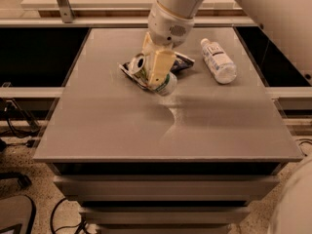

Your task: Knock 7up can over

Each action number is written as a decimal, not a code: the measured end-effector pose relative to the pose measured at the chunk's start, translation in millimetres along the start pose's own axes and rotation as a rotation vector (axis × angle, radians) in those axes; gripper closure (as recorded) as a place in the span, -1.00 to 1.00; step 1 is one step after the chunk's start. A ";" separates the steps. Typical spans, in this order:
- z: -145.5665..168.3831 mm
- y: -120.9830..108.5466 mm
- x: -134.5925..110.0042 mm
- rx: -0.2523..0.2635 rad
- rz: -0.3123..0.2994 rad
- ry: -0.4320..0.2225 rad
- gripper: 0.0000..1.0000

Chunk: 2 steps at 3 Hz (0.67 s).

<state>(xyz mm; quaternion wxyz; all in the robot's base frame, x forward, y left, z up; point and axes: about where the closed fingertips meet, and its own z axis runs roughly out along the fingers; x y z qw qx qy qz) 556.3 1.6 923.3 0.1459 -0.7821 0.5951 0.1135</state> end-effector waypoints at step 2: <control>10.4 -1.4 -14.2 -0.026 -0.074 0.196 1.00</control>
Offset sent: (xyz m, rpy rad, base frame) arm -0.0171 0.0167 -0.0091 -0.3115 -0.0214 0.1059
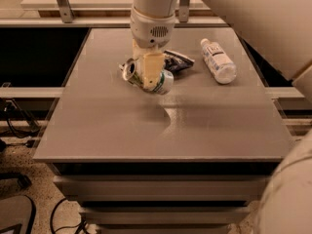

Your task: Knock 7up can over

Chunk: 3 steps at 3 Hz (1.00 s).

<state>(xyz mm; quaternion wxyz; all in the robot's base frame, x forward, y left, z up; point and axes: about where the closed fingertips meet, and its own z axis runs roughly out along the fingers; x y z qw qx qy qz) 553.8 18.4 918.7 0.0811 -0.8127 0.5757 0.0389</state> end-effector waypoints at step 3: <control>25.2 9.9 -41.1 -0.059 -0.104 0.022 1.00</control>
Offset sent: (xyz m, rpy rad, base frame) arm -0.0352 0.0289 -0.0220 -0.1117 0.0768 0.1270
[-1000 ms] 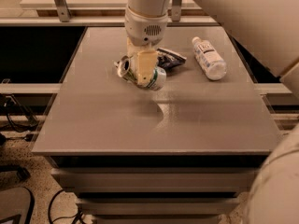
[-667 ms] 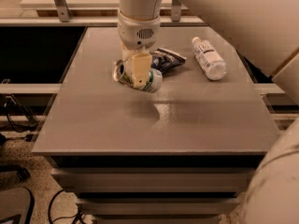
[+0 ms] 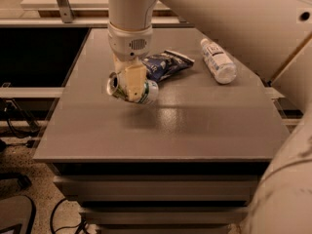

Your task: Knock 7up can over

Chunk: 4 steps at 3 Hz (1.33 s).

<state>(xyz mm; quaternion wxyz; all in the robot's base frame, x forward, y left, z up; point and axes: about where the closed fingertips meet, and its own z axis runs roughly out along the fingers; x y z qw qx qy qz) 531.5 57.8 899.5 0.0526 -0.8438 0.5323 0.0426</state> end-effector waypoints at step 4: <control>34.1 10.6 -52.6 -0.081 -0.045 -0.134 1.00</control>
Offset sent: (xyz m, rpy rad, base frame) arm -0.0360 0.0335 -0.0241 0.0357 0.1365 0.0717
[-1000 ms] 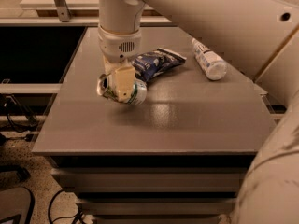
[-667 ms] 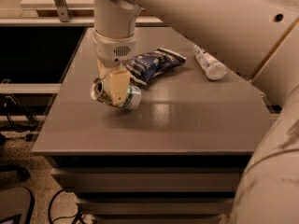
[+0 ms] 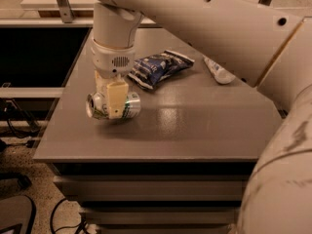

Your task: Knock 7up can over

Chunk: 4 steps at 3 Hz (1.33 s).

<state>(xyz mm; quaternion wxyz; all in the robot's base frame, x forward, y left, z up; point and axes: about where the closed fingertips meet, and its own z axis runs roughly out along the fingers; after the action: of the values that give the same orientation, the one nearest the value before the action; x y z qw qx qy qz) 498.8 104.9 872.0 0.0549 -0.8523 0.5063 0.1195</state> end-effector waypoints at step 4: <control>30.9 7.8 -16.8 -0.049 0.047 -0.163 0.19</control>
Offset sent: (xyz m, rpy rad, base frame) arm -0.0235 0.0169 -0.0270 0.0985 0.1470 -0.0206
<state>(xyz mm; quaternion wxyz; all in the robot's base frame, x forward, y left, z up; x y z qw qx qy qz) 479.6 122.1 846.7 0.0722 -0.8287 0.5168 0.2023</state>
